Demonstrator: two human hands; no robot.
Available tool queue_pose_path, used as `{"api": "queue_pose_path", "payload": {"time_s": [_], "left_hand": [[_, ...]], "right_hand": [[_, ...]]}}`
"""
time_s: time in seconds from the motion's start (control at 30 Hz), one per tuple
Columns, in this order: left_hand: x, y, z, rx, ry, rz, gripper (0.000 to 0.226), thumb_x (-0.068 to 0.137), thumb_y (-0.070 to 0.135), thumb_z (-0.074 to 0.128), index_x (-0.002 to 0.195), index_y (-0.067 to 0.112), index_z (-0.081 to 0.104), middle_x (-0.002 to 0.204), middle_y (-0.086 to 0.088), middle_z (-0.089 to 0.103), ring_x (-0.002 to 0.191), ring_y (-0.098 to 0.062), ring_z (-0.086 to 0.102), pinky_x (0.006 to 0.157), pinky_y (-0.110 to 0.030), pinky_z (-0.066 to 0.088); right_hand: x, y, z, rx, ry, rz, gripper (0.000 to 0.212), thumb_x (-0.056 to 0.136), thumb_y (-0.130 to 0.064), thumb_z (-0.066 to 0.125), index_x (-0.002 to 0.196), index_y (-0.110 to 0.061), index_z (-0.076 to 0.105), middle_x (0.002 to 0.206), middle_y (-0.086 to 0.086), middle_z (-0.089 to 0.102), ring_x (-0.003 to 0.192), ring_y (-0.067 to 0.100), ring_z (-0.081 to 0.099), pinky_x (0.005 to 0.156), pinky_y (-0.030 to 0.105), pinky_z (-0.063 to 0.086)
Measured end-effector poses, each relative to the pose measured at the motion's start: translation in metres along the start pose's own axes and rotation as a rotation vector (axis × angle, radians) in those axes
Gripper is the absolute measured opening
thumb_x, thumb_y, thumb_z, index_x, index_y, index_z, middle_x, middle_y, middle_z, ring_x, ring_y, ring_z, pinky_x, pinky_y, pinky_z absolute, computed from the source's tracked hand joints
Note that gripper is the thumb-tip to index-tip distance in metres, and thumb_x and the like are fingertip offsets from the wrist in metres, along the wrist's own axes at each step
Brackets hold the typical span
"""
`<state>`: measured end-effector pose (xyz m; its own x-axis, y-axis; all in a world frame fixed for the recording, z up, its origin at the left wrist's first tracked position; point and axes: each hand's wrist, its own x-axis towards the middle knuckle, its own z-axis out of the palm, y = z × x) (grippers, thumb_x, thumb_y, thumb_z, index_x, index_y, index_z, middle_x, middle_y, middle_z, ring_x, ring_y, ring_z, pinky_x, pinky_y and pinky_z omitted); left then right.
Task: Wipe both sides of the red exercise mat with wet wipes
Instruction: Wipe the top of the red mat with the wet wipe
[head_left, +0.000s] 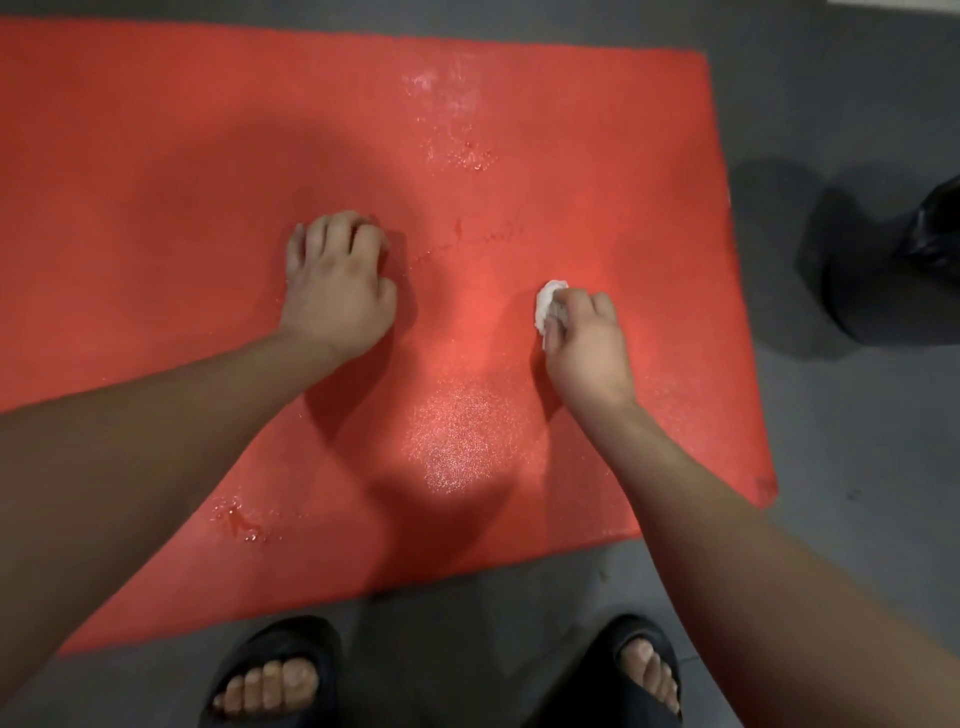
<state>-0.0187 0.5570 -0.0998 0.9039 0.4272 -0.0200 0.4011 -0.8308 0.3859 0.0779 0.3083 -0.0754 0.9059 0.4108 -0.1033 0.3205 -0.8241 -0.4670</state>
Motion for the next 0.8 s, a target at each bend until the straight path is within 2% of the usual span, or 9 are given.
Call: {"api": "queue_pose_path", "payload": {"time_s": [0.1,0.23,0.3,0.4,0.47,0.53,0.67,0.73,0.8], "left_hand": [[0.008,-0.005,-0.001,0.017,-0.052,0.03,0.053,0.084,0.031,0.052,0.134,0.015,0.049,0.151,-0.01,0.038,0.144,-0.034,0.029,0.122,-0.059,0.012],[0.029,-0.01,-0.007,0.051,-0.108,0.057,0.063,0.085,0.044,0.038,0.144,0.021,0.042,0.159,-0.007,0.03,0.152,-0.031,0.018,0.123,-0.059,0.007],[0.04,-0.012,-0.005,0.054,-0.105,0.037,0.06,0.089,0.044,0.037,0.145,0.022,0.041,0.16,-0.006,0.029,0.152,-0.03,0.017,0.123,-0.06,0.007],[0.054,-0.015,0.003,0.083,-0.057,0.037,0.049,0.096,0.041,0.043,0.142,0.022,0.044,0.157,-0.007,0.033,0.149,-0.032,0.022,0.12,-0.063,0.014],[0.064,-0.014,0.006,0.113,-0.018,0.015,0.043,0.098,0.04,0.044,0.136,0.022,0.047,0.152,-0.007,0.038,0.142,-0.034,0.029,0.114,-0.062,0.022],[0.073,-0.012,0.007,0.116,0.013,-0.06,0.04,0.099,0.042,0.041,0.133,0.022,0.049,0.147,-0.005,0.041,0.138,-0.034,0.032,0.109,-0.06,0.025],[0.077,-0.004,0.013,0.158,0.086,-0.113,0.039,0.099,0.041,0.037,0.13,0.021,0.051,0.142,-0.003,0.045,0.135,-0.032,0.035,0.108,-0.056,0.026],[0.076,-0.003,0.015,0.164,0.11,-0.089,0.039,0.099,0.039,0.038,0.129,0.019,0.051,0.14,-0.005,0.047,0.134,-0.032,0.036,0.111,-0.055,0.025],[0.075,-0.005,0.016,0.141,0.137,-0.055,0.039,0.098,0.035,0.041,0.129,0.015,0.052,0.138,-0.008,0.048,0.136,-0.033,0.038,0.118,-0.054,0.022]], "right_hand": [[0.026,0.003,0.003,-0.003,0.085,0.022,0.019,0.093,-0.002,0.05,0.108,0.0,0.06,0.105,0.023,0.055,0.088,0.042,0.056,0.078,0.038,0.035],[0.062,-0.02,0.018,-0.016,0.217,0.173,0.02,0.092,-0.003,0.049,0.109,-0.001,0.061,0.105,0.022,0.058,0.09,0.041,0.057,0.078,0.037,0.036],[0.058,-0.042,0.033,-0.058,0.209,0.036,0.025,0.087,0.001,0.055,0.11,0.0,0.063,0.097,0.021,0.059,0.082,0.04,0.059,0.073,0.038,0.041],[0.03,-0.067,0.052,-0.071,-0.036,-0.322,0.027,0.091,-0.007,0.052,0.115,-0.004,0.062,0.094,0.018,0.057,0.082,0.037,0.058,0.068,0.038,0.045],[0.037,-0.057,0.048,-0.113,-0.105,-0.447,0.021,0.095,-0.013,0.05,0.111,-0.01,0.063,0.092,0.013,0.055,0.08,0.034,0.057,0.068,0.037,0.045],[0.062,-0.035,0.036,-0.148,-0.049,-0.348,0.018,0.092,-0.011,0.05,0.103,-0.012,0.064,0.093,0.014,0.055,0.078,0.035,0.057,0.069,0.038,0.045],[0.104,0.002,0.007,-0.068,0.221,0.014,0.021,0.088,-0.005,0.05,0.103,-0.002,0.065,0.094,0.023,0.058,0.081,0.043,0.057,0.074,0.042,0.037],[0.106,-0.006,0.014,-0.094,0.242,0.036,0.026,0.095,-0.011,0.05,0.117,-0.002,0.063,0.097,0.024,0.06,0.085,0.044,0.057,0.076,0.043,0.041],[0.103,-0.021,0.024,-0.079,0.23,-0.001,0.03,0.098,-0.014,0.049,0.121,0.0,0.063,0.097,0.024,0.061,0.084,0.043,0.058,0.078,0.041,0.044]]}}
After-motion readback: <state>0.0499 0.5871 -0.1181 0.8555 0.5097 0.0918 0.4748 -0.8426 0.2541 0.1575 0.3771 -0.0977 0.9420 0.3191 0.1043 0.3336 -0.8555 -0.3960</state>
